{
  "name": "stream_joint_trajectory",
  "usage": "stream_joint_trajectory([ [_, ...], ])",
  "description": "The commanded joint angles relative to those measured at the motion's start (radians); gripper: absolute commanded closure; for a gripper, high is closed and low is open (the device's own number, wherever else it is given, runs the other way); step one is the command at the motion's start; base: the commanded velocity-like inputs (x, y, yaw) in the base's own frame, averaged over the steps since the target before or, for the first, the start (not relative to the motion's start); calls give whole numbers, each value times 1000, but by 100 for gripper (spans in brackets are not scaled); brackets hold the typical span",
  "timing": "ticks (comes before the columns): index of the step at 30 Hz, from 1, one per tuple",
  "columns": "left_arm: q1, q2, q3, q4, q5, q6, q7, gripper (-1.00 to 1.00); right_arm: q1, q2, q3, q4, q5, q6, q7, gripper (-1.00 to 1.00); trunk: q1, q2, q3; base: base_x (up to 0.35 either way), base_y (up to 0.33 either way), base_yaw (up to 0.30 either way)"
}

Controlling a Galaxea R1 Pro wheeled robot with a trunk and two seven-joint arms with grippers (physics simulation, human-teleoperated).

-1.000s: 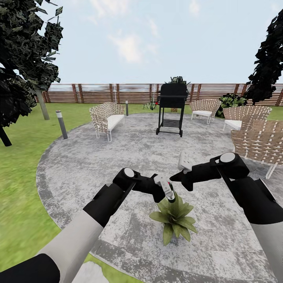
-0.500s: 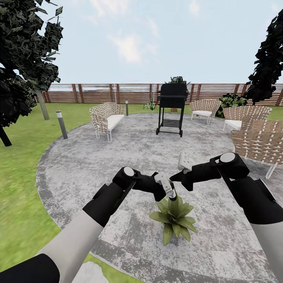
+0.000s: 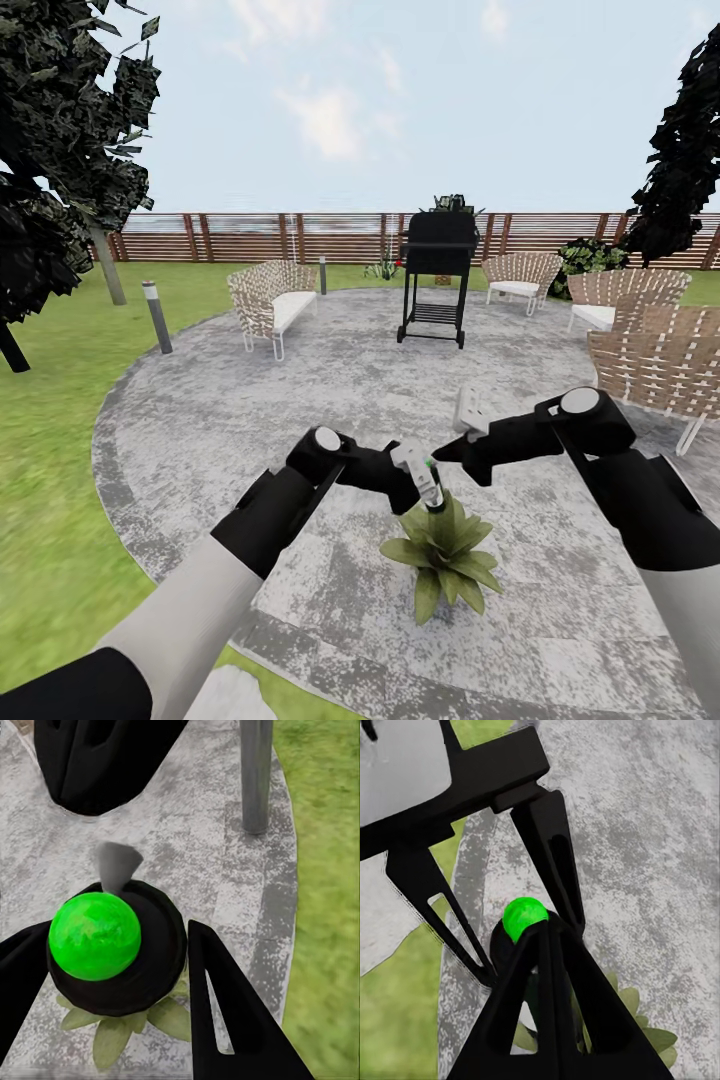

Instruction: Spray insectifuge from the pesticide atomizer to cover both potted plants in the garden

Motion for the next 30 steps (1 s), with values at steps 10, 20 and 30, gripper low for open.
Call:
stream_joint_trajectory([
  [10,11,125,63,59,-61,29,38,100,33,-61,-88,4,7,11,5,100,0,-1,-1,0,0,0],
  [20,42,235,222,60,-58,323,33,100,337,-60,-519,8,70,2,-162,-100,0,-1,-1,0,0,0],
  [30,55,252,327,71,-59,501,33,100,446,108,-649,6,73,29,-459,-100,0,-1,-1,0,0,0],
])
